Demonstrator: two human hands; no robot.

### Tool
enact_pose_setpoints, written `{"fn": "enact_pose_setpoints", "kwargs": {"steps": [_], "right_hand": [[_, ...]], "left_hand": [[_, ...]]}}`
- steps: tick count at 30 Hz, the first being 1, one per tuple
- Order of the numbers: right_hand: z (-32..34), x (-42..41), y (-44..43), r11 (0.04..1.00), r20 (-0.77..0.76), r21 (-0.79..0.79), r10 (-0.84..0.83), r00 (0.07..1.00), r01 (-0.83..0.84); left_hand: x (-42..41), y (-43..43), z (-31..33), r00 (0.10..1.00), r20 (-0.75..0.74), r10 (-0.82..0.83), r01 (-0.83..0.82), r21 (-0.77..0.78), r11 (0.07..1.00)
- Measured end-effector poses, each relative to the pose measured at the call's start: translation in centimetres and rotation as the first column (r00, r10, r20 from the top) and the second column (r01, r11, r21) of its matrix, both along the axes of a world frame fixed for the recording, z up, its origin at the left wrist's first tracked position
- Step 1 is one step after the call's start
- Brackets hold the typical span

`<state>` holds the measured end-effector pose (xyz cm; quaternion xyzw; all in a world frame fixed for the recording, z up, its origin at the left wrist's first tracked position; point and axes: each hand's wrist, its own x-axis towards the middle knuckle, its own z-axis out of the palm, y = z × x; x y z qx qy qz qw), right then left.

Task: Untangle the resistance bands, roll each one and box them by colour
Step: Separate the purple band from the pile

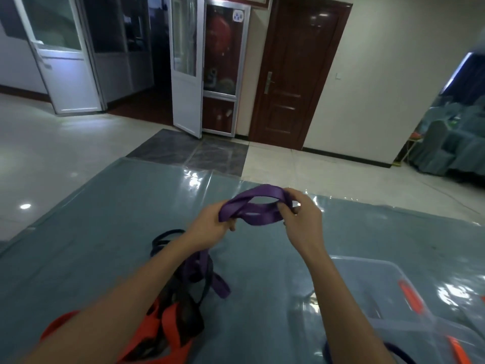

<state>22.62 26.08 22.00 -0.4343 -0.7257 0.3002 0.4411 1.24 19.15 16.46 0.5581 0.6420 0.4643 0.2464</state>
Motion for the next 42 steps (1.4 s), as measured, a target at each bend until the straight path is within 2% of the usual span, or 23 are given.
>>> {"fn": "enact_pose_setpoints", "kwargs": {"steps": [4, 7, 11, 14, 16, 18, 20, 23, 29, 34, 37, 39, 42], "right_hand": [[-2.3, -1.5, -0.8, 0.991, -0.094, -0.075, 0.108, 0.99, -0.115], [-4.8, -3.6, -1.5, 0.957, -0.208, -0.219, 0.144, 0.967, -0.19], [-8.6, -8.0, -3.9, 0.866, -0.098, -0.38, 0.313, 0.945, -0.326], [-10.1, -12.0, -6.6, 0.757, -0.074, -0.424, 0.519, 0.852, -0.498], [-10.8, -14.7, -7.9, 0.719, -0.026, -0.427, 0.596, 0.803, -0.548], [-11.8, -16.8, -9.0, 0.743, 0.017, -0.384, 0.599, 0.8, -0.548], [-13.0, -18.1, -9.7, 0.774, -0.02, -0.358, 0.553, 0.833, -0.522], [-13.7, -18.1, -9.5, 0.806, -0.015, -0.409, 0.463, 0.886, -0.428], [-9.2, -14.1, -5.9, 0.926, 0.008, -0.225, 0.313, 0.95, -0.304], [-1.8, -11.3, -4.2, 0.964, -0.049, -0.035, 0.26, 0.964, -0.262], [2.1, -9.2, -3.8, 0.962, -0.004, 0.165, 0.221, 0.975, -0.217], [3.4, -7.4, -3.4, 0.947, 0.042, 0.266, 0.173, 0.984, -0.178], [3.0, -4.2, -2.7, 0.944, 0.194, 0.275, 0.131, 0.972, -0.182]], "left_hand": [[-1.7, 0.0, 4.3, 0.997, -0.056, 0.06, -0.057, 0.055, 0.997], [-2.3, -0.4, 8.0, 0.996, -0.069, 0.053, -0.045, 0.103, 0.994], [-2.6, -1.6, 11.0, 0.992, -0.035, 0.118, -0.112, 0.135, 0.984], [-3.0, -3.1, 11.7, 0.986, 0.042, 0.164, -0.167, 0.108, 0.98], [-3.4, -4.3, 11.9, 0.979, 0.087, 0.182, -0.191, 0.115, 0.975], [-3.8, -5.3, 12.0, 0.98, 0.097, 0.175, -0.186, 0.118, 0.975], [-4.7, -6.4, 12.0, 0.979, 0.093, 0.181, -0.189, 0.093, 0.977], [-6.5, -7.9, 11.8, 0.972, 0.062, 0.227, -0.229, 0.027, 0.973], [-9.1, -9.0, 10.3, 0.956, -0.047, 0.289, -0.29, -0.037, 0.956], [-8.5, -7.6, 9.9, 0.94, -0.215, 0.263, -0.282, -0.058, 0.958], [-7.0, -6.3, 10.0, 0.917, -0.358, 0.175, -0.211, -0.065, 0.975], [-5.8, -5.3, 9.9, 0.922, -0.37, 0.118, -0.158, -0.079, 0.984], [-3.6, -4.3, 9.0, 0.915, -0.402, 0.024, -0.071, -0.102, 0.992]]}}
